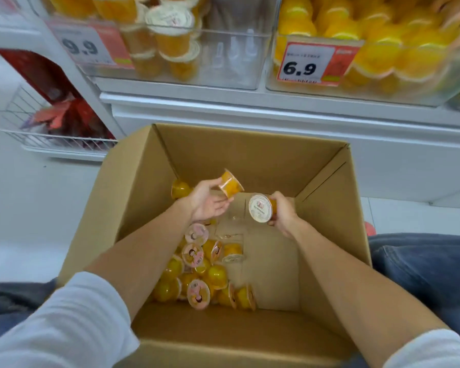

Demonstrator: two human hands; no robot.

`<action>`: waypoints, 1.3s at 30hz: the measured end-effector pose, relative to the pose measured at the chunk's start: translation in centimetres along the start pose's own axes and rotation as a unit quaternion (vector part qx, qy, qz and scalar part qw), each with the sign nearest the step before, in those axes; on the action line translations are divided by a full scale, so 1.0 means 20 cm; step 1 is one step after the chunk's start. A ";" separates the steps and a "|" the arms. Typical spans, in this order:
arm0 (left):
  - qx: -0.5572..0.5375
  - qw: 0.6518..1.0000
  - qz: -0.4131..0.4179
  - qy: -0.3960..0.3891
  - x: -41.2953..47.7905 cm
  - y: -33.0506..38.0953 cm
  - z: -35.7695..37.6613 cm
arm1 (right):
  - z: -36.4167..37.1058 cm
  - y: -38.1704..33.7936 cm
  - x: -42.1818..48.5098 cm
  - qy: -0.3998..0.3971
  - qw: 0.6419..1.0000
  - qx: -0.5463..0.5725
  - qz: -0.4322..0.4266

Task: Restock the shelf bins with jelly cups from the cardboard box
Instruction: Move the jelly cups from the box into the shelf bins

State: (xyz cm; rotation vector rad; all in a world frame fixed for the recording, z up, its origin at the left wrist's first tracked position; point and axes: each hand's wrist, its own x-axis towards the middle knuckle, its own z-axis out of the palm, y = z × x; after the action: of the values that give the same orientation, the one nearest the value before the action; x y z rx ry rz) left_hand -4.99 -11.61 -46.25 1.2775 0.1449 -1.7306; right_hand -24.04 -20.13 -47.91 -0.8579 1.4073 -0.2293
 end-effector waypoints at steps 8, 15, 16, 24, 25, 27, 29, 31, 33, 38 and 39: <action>-0.008 0.981 0.186 -0.045 -0.58 0.46 0.25 | 0.24 -0.60 -0.53 -0.248 0.952 0.160 -0.085; 0.099 0.912 0.395 0.053 -1.01 0.88 0.36 | 0.48 -1.07 -0.86 -0.197 0.947 0.047 -0.250; 0.123 0.894 0.420 0.091 -1.06 0.94 0.37 | 0.51 -1.14 -0.89 -0.152 0.946 0.030 -0.286; 0.231 0.772 0.523 0.278 -1.18 1.32 0.34 | 0.77 -1.54 -0.88 -0.029 0.938 -0.075 -0.338; 0.237 0.766 0.521 0.293 -1.18 1.36 0.33 | 0.80 -1.55 -0.86 -0.036 0.939 -0.094 -0.329; 0.249 0.764 0.508 0.311 -1.17 1.42 0.30 | 0.84 -1.55 -0.81 -0.037 0.937 -0.111 -0.329; 0.276 0.759 0.486 0.334 -1.15 1.48 0.27 | 0.86 -1.55 -0.76 -0.034 0.934 -0.094 -0.343; 0.303 0.755 0.465 0.350 -1.11 1.54 0.23 | 0.85 -1.54 -0.74 -0.024 0.927 -0.084 -0.366; 0.303 0.758 0.456 0.355 -1.09 1.57 0.22 | 0.84 -1.50 -0.74 0.039 0.900 -0.129 -0.415; 0.343 0.739 0.443 0.374 -1.09 1.60 0.25 | 0.77 -1.33 -0.77 0.105 0.802 -0.201 -0.552; 0.337 0.744 0.440 0.373 -1.10 1.61 0.27 | 0.76 -1.32 -0.77 0.120 0.782 -0.225 -0.568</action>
State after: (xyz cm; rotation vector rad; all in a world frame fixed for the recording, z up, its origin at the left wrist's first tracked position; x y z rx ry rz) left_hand 15.09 -18.93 -13.24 2.0573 -0.6077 -0.3534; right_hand -4.16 -23.04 -20.23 -2.0962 0.9953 -0.9722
